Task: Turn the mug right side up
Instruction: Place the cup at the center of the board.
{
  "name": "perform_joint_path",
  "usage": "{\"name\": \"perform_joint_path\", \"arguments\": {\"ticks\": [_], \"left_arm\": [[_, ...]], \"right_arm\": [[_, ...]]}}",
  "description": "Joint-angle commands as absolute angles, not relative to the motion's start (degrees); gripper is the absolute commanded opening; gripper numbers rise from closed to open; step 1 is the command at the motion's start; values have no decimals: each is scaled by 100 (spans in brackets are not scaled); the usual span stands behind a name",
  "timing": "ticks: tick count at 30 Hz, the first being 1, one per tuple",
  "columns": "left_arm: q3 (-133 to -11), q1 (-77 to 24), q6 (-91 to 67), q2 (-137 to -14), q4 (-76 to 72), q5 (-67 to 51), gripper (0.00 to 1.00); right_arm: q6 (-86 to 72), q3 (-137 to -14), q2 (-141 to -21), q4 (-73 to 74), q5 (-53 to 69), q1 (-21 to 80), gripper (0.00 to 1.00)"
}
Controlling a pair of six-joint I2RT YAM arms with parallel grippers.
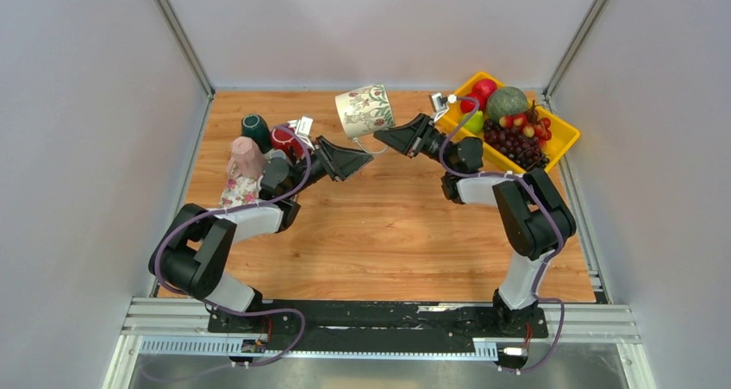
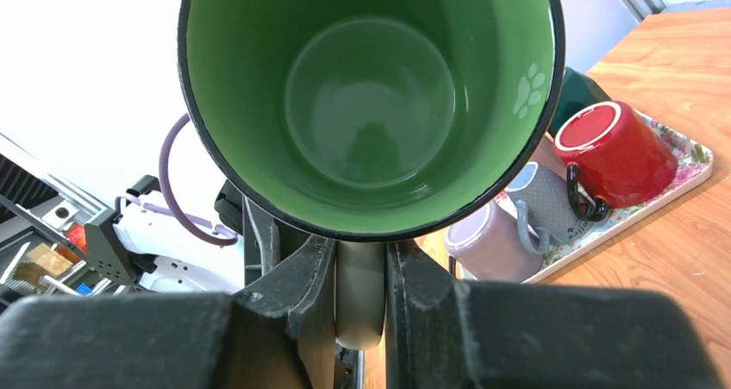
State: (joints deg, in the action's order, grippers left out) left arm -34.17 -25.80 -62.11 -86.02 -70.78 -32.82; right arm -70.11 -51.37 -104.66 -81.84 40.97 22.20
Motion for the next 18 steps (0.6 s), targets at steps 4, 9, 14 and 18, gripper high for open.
{"name": "perform_joint_path", "arguments": {"ticks": [4,9,14,18], "left_arm": [[-3511,-2641,-5582,-8467,-6894,-3660,63],[-3569,-2638,-5166,-8444,-6840,-3795,65],[-3682,-2642,-4915,-8368,-6676,-4118,67],[-3799,-2637,-4662,-8224,-6430,-4331,67]], "right_arm": [[-6644,-5418,-9806,-9463,3967,2011,0],[-6410,-5530,-9615,-8853,4229,1928,0],[-5873,-5687,-9364,-7933,4494,1866,0],[-5053,-5795,-9056,-6710,4617,1815,0]]}}
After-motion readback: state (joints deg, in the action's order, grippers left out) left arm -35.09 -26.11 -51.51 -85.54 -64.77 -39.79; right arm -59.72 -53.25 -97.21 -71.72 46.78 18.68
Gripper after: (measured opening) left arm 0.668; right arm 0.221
